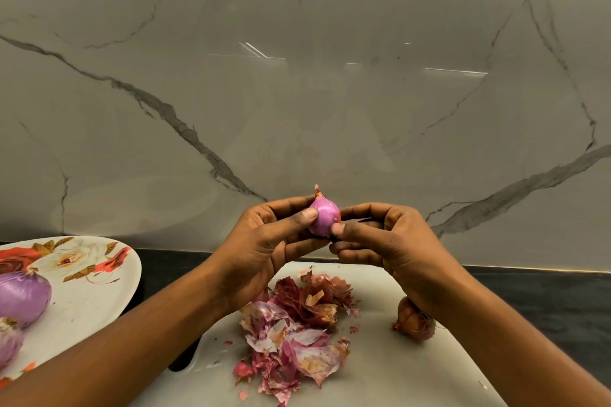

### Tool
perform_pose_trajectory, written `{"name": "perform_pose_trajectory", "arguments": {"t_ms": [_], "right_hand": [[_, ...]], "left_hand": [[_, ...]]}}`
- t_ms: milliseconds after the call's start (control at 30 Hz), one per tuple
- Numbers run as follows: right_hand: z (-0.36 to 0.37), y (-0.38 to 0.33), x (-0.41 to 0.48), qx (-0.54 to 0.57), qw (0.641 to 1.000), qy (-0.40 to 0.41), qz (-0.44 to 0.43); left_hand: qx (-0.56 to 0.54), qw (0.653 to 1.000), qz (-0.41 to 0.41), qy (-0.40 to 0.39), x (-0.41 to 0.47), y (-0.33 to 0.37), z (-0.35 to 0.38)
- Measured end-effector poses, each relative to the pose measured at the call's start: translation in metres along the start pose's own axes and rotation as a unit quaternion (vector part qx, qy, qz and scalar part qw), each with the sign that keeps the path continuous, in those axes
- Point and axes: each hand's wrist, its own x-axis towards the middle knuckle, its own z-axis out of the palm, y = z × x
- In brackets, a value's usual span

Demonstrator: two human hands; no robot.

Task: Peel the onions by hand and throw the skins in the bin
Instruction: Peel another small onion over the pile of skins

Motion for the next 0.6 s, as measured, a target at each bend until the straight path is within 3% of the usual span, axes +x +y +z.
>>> {"name": "perform_pose_trajectory", "arguments": {"t_ms": [200,400,600], "right_hand": [[-0.001,0.003,0.001,-0.029,0.999,0.015,-0.015],[-0.002,-0.001,0.0,0.044,0.999,-0.013,0.023],[-0.002,0.001,-0.001,-0.037,0.998,-0.017,0.047]], "left_hand": [[-0.002,1.0,0.001,-0.006,0.001,-0.001,0.0],[0.02,0.999,0.034,0.022,0.003,-0.005,-0.003],[0.056,0.996,0.054,0.039,0.004,-0.01,-0.004]]}}
